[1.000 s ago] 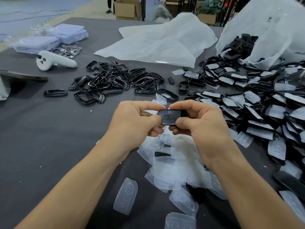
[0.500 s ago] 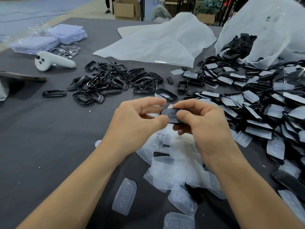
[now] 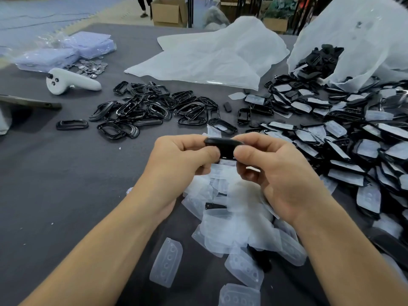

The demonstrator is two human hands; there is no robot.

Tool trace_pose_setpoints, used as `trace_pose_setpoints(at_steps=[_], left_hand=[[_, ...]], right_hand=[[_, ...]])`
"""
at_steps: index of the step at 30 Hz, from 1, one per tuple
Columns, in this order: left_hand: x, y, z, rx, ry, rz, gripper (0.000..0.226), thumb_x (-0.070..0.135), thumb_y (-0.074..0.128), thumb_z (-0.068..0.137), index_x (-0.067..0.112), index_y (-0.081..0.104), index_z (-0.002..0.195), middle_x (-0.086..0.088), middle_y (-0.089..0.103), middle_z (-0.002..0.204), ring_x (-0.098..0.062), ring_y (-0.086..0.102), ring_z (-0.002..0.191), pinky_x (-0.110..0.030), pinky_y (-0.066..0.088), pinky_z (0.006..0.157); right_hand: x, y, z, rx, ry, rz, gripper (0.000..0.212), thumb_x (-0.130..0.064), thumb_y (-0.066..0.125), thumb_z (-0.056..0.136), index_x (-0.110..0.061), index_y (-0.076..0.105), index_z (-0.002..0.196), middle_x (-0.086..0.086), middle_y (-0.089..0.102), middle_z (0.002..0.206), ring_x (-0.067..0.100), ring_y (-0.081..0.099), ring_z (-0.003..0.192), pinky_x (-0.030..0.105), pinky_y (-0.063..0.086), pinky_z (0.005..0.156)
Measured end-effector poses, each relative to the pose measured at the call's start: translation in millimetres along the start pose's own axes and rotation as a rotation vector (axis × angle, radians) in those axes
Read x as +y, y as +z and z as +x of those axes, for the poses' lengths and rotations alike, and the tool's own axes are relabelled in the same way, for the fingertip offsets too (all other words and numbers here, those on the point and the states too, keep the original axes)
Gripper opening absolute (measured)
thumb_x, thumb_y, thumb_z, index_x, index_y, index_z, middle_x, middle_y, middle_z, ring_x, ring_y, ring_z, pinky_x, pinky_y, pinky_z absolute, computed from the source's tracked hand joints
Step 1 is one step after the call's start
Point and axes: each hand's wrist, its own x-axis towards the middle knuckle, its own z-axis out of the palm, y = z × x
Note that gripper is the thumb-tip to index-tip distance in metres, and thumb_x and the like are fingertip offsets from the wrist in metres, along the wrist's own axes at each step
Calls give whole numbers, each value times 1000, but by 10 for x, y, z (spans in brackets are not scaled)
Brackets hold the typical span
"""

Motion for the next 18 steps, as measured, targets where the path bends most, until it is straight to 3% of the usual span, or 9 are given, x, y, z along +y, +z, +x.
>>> trace_pose_setpoints(at_steps=[3, 7, 12, 18], left_hand=[[2, -14, 3, -72, -115, -86, 13, 5, 78, 85, 17, 85, 85, -6, 71, 73, -9, 61, 62, -18, 56, 63], [14, -30, 9, -74, -170, -123, 11, 3, 76, 86, 10, 80, 93, -10, 79, 85, -7, 66, 60, -17, 56, 59], [17, -43, 15, -83, -183, -126, 17, 3, 75, 87, 5, 78, 103, -10, 78, 89, -8, 66, 64, -19, 57, 61], [26, -31, 9, -77, -186, -159, 12, 4, 77, 84, 8, 77, 95, -8, 77, 83, -10, 65, 62, -20, 57, 62]], right_hand=[[14, 24, 9, 53, 45, 55, 26, 0, 69, 89, -19, 82, 79, 5, 65, 70, 14, 53, 56, 21, 43, 52], [-5, 34, 30, 101, 142, 222, 19, 1, 68, 88, -11, 80, 80, 5, 66, 69, 13, 53, 51, 20, 47, 49], [-7, 38, 20, 84, 173, 227, 9, 0, 68, 87, -6, 75, 88, 7, 65, 74, 13, 51, 52, 21, 47, 53], [-6, 14, 19, 99, 186, 236, 8, -1, 69, 87, -4, 75, 91, 9, 69, 76, 14, 54, 53, 20, 51, 53]])
